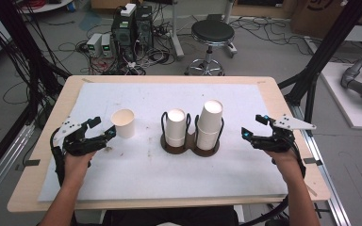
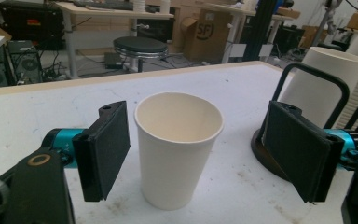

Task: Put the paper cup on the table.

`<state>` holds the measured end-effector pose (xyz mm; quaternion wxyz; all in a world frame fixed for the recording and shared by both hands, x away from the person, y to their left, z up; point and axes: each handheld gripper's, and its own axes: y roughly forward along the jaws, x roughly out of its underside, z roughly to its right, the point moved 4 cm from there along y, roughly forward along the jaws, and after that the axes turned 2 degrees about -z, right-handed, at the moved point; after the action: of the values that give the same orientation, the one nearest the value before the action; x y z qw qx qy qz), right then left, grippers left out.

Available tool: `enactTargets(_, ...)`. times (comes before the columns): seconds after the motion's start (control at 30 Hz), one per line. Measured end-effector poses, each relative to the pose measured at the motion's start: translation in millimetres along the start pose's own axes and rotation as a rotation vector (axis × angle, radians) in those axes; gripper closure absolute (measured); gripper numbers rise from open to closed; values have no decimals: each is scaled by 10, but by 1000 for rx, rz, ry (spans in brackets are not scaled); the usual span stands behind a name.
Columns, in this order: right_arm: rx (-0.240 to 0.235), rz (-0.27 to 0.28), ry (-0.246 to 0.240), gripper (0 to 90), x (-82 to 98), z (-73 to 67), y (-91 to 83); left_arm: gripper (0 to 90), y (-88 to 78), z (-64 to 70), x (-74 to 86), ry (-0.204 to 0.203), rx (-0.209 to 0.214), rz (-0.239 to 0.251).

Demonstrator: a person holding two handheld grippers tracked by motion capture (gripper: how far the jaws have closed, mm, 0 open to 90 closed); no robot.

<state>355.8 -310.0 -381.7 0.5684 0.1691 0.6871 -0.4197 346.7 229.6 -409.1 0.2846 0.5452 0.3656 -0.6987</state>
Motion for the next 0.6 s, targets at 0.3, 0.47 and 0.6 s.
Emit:
enactTargets(0.3,1,-6,-3,198,20,-27,34,226,8,29,-6,9,35,7)
enactTargets(0.47,2,-16,4,198,60,-4,55,226,27,41,-1,10,47,6)
enactTargets(0.6,2,-17,5,198,68,1,55,226,34,55,-4,14,54,8)
